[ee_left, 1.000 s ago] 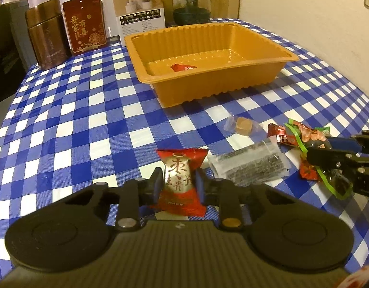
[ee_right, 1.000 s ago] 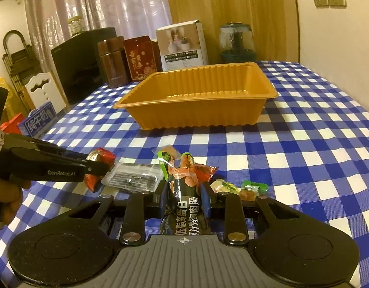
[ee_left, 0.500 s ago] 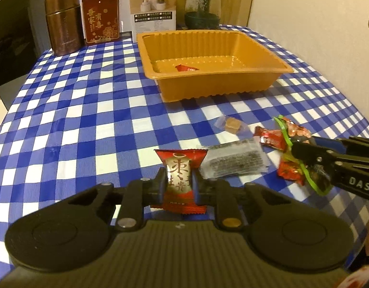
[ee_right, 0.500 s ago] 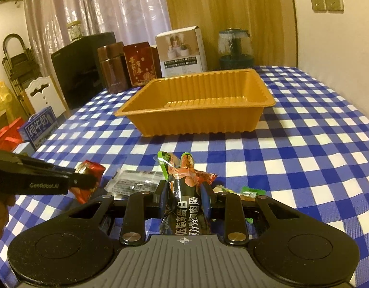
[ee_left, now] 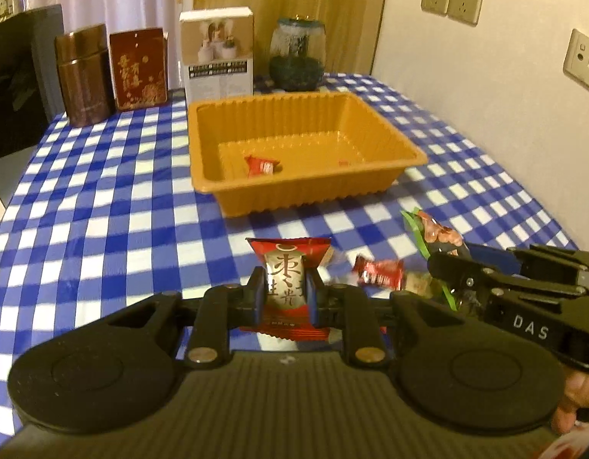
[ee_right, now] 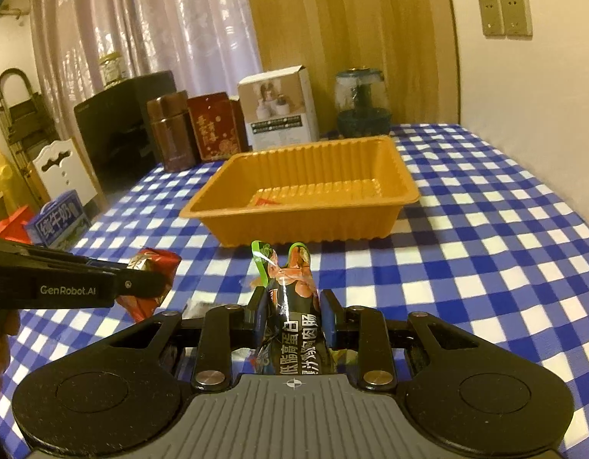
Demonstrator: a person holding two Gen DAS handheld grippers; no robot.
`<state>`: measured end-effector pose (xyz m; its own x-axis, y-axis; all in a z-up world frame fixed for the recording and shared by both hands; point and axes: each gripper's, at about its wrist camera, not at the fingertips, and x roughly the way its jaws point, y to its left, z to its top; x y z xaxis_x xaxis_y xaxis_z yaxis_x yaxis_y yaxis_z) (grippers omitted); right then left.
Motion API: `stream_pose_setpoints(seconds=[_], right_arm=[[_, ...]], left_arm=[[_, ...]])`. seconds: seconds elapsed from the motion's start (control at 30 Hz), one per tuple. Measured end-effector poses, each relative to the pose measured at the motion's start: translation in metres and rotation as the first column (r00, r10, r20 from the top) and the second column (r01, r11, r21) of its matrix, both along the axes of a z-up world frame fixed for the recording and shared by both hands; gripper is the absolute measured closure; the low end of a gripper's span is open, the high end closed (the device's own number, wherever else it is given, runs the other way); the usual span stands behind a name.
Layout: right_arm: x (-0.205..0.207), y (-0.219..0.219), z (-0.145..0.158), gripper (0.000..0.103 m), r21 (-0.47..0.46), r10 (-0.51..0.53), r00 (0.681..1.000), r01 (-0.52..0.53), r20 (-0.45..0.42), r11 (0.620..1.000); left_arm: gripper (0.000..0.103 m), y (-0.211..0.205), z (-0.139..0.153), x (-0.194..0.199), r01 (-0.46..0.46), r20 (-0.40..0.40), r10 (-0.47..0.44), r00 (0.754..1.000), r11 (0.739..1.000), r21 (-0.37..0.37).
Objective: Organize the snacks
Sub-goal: 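Carry both snacks over the orange tray and open the left tool to drop its packet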
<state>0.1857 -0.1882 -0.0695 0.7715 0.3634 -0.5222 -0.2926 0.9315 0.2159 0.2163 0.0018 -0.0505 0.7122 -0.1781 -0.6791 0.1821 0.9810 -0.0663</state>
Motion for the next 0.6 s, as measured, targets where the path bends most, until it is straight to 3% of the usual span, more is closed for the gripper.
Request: stream_pose_setpoints(seconds=[0.6], right_arm=[[0.05,-0.006,0.036,0.073,-0.009,-0.037,0.997,0.038,0.064,0.999]], left_arm=[[0.083,-0.004,0.03,0.053,-0.015,0.078,0.018,0.997,0.999,-0.038]])
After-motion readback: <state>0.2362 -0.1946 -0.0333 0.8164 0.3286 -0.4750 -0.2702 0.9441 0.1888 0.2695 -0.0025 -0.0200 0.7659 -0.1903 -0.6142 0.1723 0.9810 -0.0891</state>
